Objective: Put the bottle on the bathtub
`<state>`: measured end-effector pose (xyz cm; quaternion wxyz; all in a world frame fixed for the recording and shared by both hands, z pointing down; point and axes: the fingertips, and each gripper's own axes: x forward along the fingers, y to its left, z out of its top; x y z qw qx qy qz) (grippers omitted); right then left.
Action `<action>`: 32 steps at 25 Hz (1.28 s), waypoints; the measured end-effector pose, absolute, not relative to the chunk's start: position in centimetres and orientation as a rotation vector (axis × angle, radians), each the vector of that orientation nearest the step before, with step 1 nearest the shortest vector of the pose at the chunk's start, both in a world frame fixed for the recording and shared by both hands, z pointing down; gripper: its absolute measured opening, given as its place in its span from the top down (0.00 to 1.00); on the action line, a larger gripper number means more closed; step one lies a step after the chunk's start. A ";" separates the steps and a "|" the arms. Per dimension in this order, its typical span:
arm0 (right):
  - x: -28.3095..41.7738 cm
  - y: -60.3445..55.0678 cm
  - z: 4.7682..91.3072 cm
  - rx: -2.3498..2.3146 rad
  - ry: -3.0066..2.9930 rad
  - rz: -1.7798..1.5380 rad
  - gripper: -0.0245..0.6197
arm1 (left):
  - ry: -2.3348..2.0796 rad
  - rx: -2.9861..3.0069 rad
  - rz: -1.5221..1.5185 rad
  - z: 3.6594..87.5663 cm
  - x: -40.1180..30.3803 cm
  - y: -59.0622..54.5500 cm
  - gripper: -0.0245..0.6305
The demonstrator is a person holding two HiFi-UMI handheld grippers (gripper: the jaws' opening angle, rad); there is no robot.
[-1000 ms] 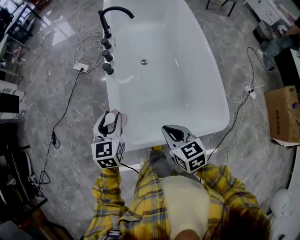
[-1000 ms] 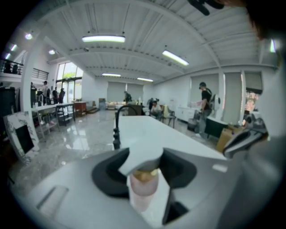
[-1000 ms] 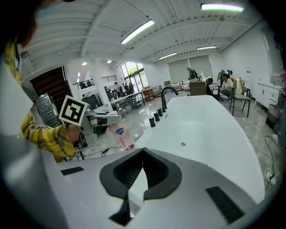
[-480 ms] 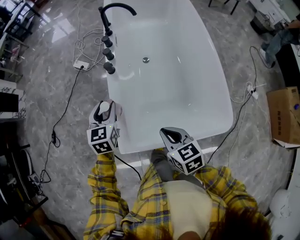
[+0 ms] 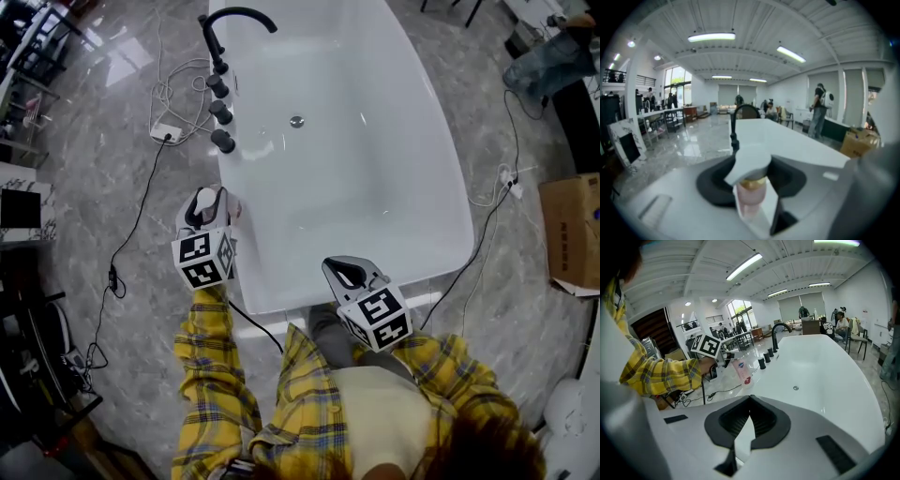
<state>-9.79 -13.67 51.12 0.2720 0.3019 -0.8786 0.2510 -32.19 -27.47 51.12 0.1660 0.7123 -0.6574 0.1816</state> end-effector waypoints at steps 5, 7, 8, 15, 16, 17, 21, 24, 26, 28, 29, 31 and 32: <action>-9.4 -14.0 51.6 0.833 -2.349 0.690 0.94 | -1.877 2.016 0.482 51.4 -33.0 -29.9 0.68; -9.2 -14.0 51.7 0.841 -2.341 0.697 0.94 | -1.885 2.016 0.475 51.4 -33.4 -30.8 0.68; -9.2 -14.0 51.7 0.845 -2.337 0.700 0.94 | -1.890 2.015 0.472 51.3 -33.6 -31.2 0.68; -8.4 -14.1 52.1 0.874 -2.316 0.725 0.94 | -1.904 2.013 0.457 51.1 -33.9 -33.3 0.68; -8.3 -14.1 52.2 0.878 -2.315 0.728 0.94 | -1.905 2.011 0.454 51.1 -33.9 -33.5 0.68; -8.2 -14.1 52.2 0.881 -2.315 0.730 0.94 | -1.906 2.009 0.453 51.1 -33.9 -33.6 0.68; -8.0 -14.0 52.4 0.889 -2.316 0.739 0.94 | -1.917 2.015 0.440 51.2 -33.8 -33.7 0.68; -7.9 -14.1 52.4 0.893 -2.315 0.744 0.94 | -1.927 2.019 0.428 51.1 -33.8 -33.5 0.68; -7.8 -14.1 52.5 0.894 -2.315 0.746 0.94 | -1.938 2.011 0.422 51.2 -33.8 -33.4 0.68; -7.9 -14.0 52.4 0.893 -2.316 0.746 0.94 | -1.952 1.999 0.428 51.3 -33.9 -33.4 0.67; -7.9 -14.0 52.4 0.894 -2.318 0.746 0.94 | -1.957 1.996 0.437 51.3 -33.9 -33.3 0.67; -8.0 -14.0 52.3 0.899 -2.320 0.746 0.94 | -1.967 1.994 0.464 51.4 -34.0 -33.4 0.67; -8.0 -14.1 52.2 0.903 -2.320 0.746 0.94 | -1.971 1.992 0.476 51.5 -34.0 -33.5 0.67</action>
